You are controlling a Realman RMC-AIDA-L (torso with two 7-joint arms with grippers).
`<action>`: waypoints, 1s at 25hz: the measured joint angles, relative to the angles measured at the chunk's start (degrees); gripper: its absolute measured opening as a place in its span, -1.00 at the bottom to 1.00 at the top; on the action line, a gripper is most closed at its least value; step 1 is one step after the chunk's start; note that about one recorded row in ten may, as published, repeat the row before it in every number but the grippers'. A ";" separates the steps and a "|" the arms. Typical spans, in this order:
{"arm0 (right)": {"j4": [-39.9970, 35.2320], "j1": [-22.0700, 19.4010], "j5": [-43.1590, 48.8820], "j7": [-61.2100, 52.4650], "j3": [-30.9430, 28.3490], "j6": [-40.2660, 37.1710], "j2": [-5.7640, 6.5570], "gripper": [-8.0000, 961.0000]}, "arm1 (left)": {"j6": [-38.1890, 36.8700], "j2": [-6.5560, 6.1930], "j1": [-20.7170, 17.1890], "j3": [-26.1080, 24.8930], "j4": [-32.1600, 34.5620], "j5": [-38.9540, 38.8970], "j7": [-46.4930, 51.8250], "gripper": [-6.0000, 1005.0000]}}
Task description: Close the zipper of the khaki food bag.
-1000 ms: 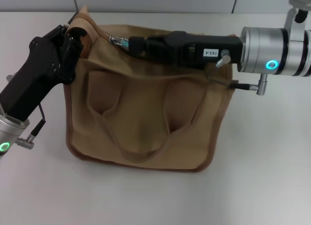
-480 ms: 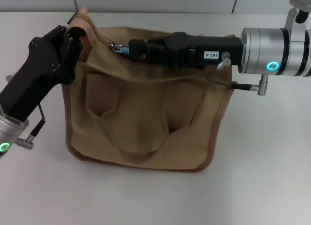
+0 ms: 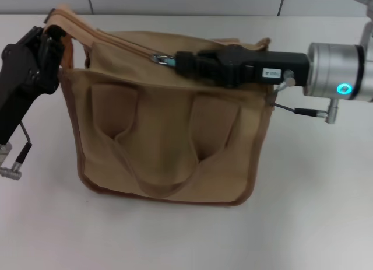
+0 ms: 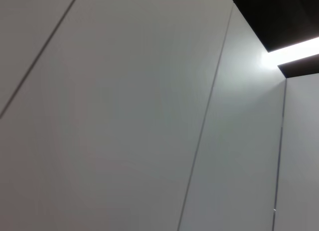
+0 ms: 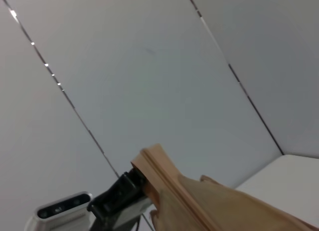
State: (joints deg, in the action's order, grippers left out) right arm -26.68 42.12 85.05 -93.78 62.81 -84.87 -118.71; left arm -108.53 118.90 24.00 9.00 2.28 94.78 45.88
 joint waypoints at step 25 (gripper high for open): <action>0.18 -16.50 -0.34 9.67 -21.02 -10.35 0.67 -0.72 | 3.91 -0.11 -4.65 0.63 0.46 0.33 -0.94 -0.83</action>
State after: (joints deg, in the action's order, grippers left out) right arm -26.50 25.62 84.71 -84.10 41.79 -95.21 -118.04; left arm -104.61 118.79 19.35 9.62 2.74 95.11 44.94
